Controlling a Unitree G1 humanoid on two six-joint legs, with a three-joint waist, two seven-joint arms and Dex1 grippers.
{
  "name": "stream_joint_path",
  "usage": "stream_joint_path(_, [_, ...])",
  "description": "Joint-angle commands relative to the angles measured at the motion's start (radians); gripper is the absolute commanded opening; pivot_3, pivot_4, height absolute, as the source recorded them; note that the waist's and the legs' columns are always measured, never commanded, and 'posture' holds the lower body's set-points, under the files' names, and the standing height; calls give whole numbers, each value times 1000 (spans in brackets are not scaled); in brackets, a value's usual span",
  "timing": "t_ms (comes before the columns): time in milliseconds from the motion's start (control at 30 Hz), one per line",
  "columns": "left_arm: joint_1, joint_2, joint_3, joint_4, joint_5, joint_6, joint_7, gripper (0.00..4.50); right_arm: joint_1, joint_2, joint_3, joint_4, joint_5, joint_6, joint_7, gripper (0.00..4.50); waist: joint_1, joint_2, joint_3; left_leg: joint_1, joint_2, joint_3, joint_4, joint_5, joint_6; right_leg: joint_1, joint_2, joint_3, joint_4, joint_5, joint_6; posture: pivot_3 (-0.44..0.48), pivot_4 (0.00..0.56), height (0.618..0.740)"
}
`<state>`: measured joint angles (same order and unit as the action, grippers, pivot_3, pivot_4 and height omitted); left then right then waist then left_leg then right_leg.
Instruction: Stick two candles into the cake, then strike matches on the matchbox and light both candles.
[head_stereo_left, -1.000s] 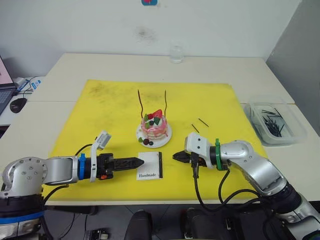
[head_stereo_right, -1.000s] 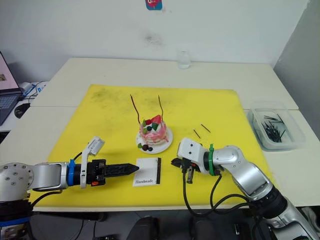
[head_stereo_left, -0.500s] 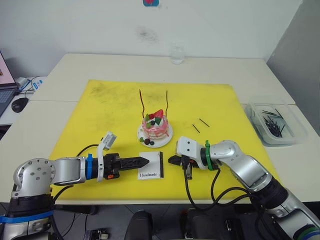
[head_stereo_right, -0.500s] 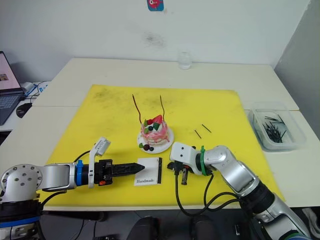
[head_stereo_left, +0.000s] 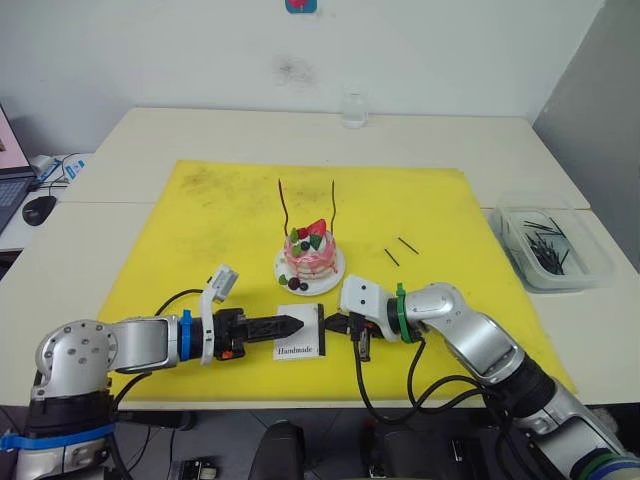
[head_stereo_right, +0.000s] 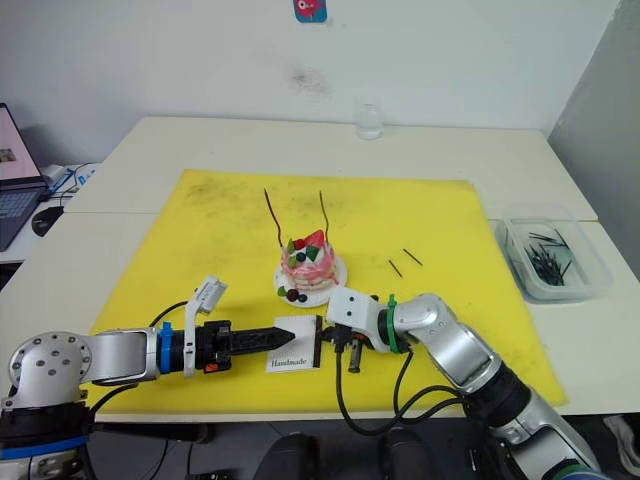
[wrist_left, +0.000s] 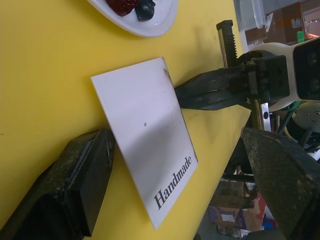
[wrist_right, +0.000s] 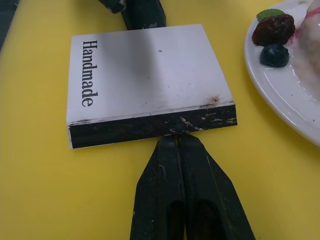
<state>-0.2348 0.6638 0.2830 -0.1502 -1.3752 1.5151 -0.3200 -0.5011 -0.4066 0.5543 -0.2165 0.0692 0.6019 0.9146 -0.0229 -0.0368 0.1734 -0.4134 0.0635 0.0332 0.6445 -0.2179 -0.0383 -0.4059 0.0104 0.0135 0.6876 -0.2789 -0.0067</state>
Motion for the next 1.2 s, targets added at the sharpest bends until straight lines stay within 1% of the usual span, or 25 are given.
stream_joint_path(33, [19, -27, -39, -20, -13, 11, 1, 4500, -13, 33, 22, -6, 12, -4, 14, 73, 0, 0, 0, 0, 0, 0, 0, 0, 0, 0, 0, 0, 0, 0, 0, 0, 150, 729])
stream_joint_path(400, [26, -34, -40, -35, -13, 1, 9, 4500, -17, 67, 21, -1, 10, 6, 11, 73, 0, 0, 0, 0, -1, 0, 0, 0, 0, 0, -1, 0, -1, 0, 0, 0, 150, 729])
stream_joint_path(500, [29, -35, -40, -40, -10, -5, 12, 3906, -17, 72, 20, -4, 11, 10, 9, 0, 0, 0, 0, 0, -1, 0, 0, 0, 0, 0, -1, 0, -1, 0, 0, 0, 150, 729])
stream_joint_path(867, [57, -30, -54, -64, 34, -43, 13, 588, -18, 85, 18, -8, 11, 20, 2, 0, -2, 0, 0, -2, 0, 0, -2, 0, 0, 0, -1, 0, -5, 0, 0, 0, 150, 729])
stream_joint_path(900, [59, -28, -52, -65, 33, -46, 11, 221, -19, 85, 15, -9, 12, 21, 1, 0, -2, 0, 0, -2, 0, 0, -2, 0, 0, 0, -1, 0, -5, 0, 0, 0, 150, 729])
stream_joint_path(933, [61, -24, -45, -66, 28, -47, 11, 54, -20, 83, 12, -10, 13, 22, 1, 0, -3, 0, 0, -2, 0, 0, -2, 0, 0, 0, -1, 0, -5, 0, 0, 0, 150, 729])
stream_joint_path(1067, [65, 9, 3, -64, -31, -35, -1, 54, -25, 72, -14, -31, 23, 42, -2, 0, -4, 0, 0, -2, 0, 0, -2, 0, 0, 0, -1, -1, -5, 0, 0, 0, 150, 729])
stream_joint_path(1200, [69, 62, 18, -79, -96, -22, -39, 54, -40, 52, -55, -71, 49, 81, 1, 0, -4, 0, 0, -2, 1, 0, -3, 0, 0, -1, 0, -1, -5, 0, 0, 0, 150, 729])
